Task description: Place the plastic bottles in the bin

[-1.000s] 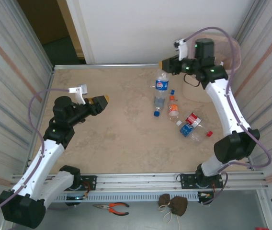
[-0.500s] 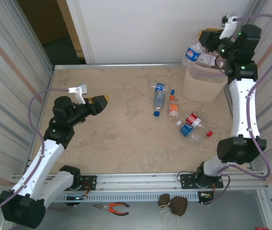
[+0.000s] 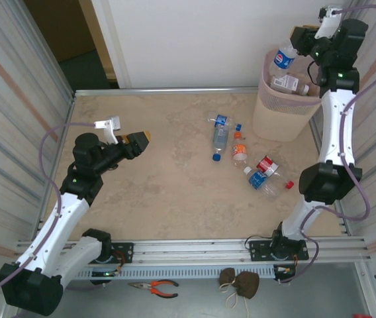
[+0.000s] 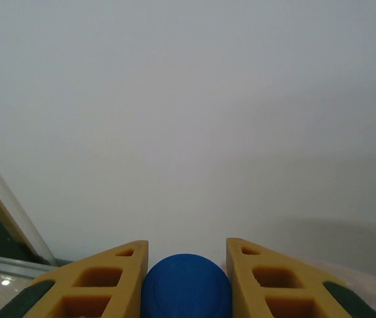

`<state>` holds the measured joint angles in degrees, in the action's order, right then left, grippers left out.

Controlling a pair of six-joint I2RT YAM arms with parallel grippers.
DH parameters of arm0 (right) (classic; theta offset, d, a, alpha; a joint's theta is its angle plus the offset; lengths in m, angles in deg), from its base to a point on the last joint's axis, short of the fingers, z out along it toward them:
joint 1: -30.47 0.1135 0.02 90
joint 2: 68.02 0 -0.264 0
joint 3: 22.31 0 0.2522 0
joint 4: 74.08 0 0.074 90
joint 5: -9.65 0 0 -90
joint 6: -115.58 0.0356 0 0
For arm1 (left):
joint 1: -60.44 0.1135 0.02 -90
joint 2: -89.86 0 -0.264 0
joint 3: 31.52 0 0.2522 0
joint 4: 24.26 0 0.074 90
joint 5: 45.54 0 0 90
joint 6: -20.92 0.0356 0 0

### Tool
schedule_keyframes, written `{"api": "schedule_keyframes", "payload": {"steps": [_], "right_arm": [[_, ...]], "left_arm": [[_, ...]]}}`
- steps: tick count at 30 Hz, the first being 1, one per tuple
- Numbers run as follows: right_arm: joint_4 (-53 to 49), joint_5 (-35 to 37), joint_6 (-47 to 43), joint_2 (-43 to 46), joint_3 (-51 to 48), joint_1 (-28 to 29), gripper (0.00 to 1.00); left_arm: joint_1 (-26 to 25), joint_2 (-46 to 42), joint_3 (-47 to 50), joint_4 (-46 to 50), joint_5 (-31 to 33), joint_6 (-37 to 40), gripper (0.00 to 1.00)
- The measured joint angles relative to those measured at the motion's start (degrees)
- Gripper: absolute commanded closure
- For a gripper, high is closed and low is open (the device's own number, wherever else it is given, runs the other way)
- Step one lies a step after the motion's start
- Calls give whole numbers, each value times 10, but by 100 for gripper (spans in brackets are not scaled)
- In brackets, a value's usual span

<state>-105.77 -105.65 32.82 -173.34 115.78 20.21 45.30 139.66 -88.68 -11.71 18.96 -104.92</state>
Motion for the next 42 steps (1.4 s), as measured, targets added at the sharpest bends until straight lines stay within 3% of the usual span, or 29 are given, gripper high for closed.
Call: {"api": "schedule_keyframes", "payload": {"steps": [8, 15, 35, 42], "right_arm": [[-129, -12, -42, -105, 106, 0, 81], [-216, -31, -77, -149, 120, 8, 80], [-238, -32, -95, -278, 153, 28, 78], [-247, -32, -89, -271, 153, 29, 53]], "left_arm": [[2, -22, 0, 12, 0, 0, 32], [2, -29, 0, 15, 2, 0, 32], [2, -39, 10, 20, 11, -1, 32], [2, -39, 10, 20, 11, -2, 32]]}}
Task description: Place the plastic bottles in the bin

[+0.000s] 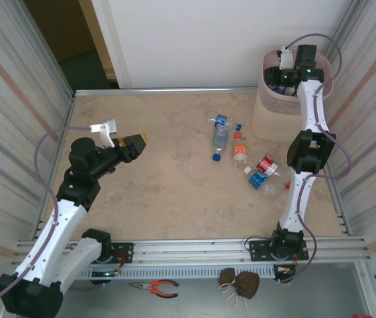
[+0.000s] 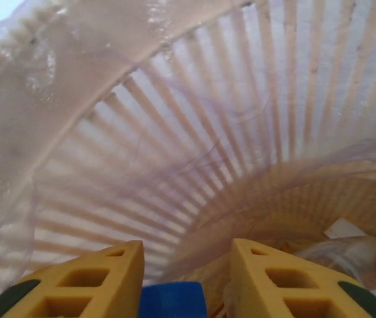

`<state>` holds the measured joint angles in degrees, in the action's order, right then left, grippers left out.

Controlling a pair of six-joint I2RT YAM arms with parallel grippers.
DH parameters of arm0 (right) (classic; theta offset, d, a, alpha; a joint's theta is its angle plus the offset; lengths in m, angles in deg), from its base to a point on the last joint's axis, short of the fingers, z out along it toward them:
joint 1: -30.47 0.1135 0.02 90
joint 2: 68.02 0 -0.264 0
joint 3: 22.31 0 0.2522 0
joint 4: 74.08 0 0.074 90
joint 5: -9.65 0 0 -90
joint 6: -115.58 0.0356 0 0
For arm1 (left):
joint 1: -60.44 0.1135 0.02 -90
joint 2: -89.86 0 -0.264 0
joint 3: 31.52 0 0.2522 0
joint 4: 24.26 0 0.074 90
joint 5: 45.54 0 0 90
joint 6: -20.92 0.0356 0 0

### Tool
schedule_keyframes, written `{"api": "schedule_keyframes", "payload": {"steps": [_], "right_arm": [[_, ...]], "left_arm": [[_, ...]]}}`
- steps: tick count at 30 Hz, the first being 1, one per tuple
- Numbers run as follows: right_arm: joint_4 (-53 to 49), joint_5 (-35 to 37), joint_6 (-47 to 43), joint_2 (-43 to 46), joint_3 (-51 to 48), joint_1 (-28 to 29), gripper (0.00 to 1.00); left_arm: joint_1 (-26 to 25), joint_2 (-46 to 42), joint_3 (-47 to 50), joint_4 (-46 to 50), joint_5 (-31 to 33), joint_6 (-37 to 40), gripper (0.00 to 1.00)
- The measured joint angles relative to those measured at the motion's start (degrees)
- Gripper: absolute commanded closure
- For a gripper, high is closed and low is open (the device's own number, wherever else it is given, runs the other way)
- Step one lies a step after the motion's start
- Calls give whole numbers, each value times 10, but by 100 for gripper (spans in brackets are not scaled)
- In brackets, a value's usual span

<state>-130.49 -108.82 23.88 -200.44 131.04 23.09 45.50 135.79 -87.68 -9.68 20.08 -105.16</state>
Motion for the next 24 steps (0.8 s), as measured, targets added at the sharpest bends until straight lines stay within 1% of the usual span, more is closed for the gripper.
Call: {"api": "schedule_keyframes", "payload": {"steps": [5, 15, 24], "right_arm": [[-8, 16, 1, 27, -1, -2, 46], [-24, 47, -5, 130, -9, 18, 44], [-31, 78, -28, 233, -100, 45, 44]], "left_arm": [[0, 0, 0, 0, 0, 0, 32], [0, 2, 0, -2, 0, 0, 32], [0, 17, 1, -7, -7, 0, 32]]}}
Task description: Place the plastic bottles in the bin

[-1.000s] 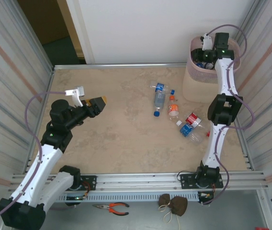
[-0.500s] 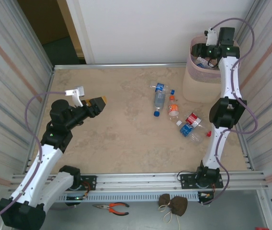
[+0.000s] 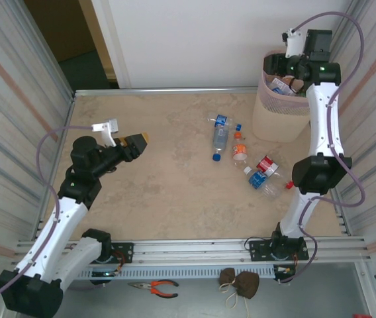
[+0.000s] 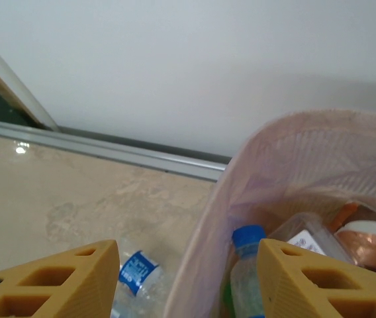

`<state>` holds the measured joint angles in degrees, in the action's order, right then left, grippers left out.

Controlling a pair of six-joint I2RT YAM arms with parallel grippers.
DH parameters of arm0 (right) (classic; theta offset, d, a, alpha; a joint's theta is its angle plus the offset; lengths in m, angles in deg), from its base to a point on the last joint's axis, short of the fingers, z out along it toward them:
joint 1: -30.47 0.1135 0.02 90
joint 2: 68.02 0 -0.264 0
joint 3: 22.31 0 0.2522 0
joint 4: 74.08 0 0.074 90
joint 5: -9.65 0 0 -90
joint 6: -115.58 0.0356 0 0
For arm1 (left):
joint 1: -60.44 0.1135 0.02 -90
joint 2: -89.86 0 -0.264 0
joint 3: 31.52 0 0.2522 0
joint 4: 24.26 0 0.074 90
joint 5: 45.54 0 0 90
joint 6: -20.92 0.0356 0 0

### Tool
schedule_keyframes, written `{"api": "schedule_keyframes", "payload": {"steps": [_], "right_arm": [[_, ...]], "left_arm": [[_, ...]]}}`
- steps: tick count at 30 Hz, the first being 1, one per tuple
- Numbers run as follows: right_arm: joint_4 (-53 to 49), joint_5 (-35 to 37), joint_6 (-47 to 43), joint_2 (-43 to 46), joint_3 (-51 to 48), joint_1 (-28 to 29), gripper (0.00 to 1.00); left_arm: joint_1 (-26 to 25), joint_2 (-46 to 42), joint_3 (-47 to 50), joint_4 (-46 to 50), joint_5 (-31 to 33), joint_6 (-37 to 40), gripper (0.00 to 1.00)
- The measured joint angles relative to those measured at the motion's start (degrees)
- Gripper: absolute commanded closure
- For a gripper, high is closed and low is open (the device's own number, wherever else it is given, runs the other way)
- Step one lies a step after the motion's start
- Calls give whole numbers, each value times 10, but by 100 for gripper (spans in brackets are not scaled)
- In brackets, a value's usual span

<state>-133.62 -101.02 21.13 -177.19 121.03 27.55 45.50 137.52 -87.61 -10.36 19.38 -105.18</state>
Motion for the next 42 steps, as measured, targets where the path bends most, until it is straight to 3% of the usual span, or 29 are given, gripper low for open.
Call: {"api": "schedule_keyframes", "payload": {"steps": [17, 23, 30, 42], "right_arm": [[-37, 112, -77, 187, -289, 137, 44], [-44, 147, -80, 205, -384, 161, 44], [-12, 180, 19, 194, -469, 168, 38], [93, 211, 165, 94, -540, 176, 26]], "left_arm": [[0, 51, 0, -33, -24, -2, 33], [0, 59, 0, -37, -29, -2, 33], [0, 66, 0, -43, -35, -8, 33], [0, 67, 0, -45, -35, -13, 33]]}}
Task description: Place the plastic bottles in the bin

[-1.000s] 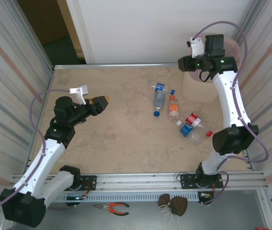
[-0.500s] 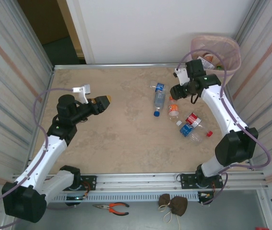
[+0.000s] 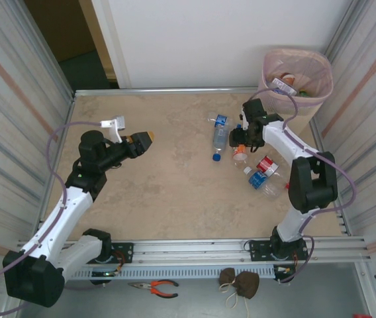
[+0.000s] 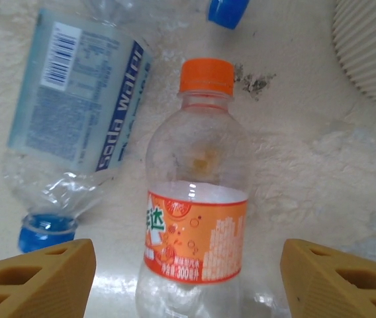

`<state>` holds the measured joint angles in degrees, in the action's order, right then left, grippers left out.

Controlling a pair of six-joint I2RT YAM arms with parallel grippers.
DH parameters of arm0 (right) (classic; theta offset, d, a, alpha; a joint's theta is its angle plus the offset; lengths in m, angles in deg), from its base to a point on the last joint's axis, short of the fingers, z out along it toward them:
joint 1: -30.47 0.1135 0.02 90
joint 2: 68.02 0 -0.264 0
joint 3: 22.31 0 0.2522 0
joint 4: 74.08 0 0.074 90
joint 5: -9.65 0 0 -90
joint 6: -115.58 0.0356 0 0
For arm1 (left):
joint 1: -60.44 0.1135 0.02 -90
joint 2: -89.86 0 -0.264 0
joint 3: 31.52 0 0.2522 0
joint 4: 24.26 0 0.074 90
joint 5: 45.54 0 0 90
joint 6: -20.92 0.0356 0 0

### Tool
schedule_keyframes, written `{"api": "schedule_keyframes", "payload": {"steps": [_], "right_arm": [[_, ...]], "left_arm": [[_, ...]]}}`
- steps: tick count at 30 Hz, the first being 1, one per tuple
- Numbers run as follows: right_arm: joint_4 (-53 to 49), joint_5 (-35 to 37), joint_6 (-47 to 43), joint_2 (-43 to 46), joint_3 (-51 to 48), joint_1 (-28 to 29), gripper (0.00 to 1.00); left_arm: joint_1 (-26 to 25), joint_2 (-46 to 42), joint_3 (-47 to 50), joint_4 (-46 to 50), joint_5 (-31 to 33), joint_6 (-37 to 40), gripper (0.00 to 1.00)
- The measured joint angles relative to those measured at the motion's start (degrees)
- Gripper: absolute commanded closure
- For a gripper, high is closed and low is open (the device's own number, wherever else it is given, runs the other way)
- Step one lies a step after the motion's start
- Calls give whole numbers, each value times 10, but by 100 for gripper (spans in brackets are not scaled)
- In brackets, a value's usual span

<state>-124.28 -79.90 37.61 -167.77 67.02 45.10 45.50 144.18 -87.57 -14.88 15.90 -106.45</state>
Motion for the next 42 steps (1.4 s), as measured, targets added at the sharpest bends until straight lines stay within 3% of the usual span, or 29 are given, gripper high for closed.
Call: {"api": "schedule_keyframes", "payload": {"steps": [19, 33, 42], "right_arm": [[82, 15, 13, -112, -1, 3, 34], [75, 25, 13, -108, 0, 11, 40], [39, 39, 13, -32, 8, 31, 43]], "left_arm": [[0, -12, 0, 16, 1, 0, 33], [0, -30, 2, 29, 7, 0, 33], [0, -36, 7, 29, 7, 0, 33]]}}
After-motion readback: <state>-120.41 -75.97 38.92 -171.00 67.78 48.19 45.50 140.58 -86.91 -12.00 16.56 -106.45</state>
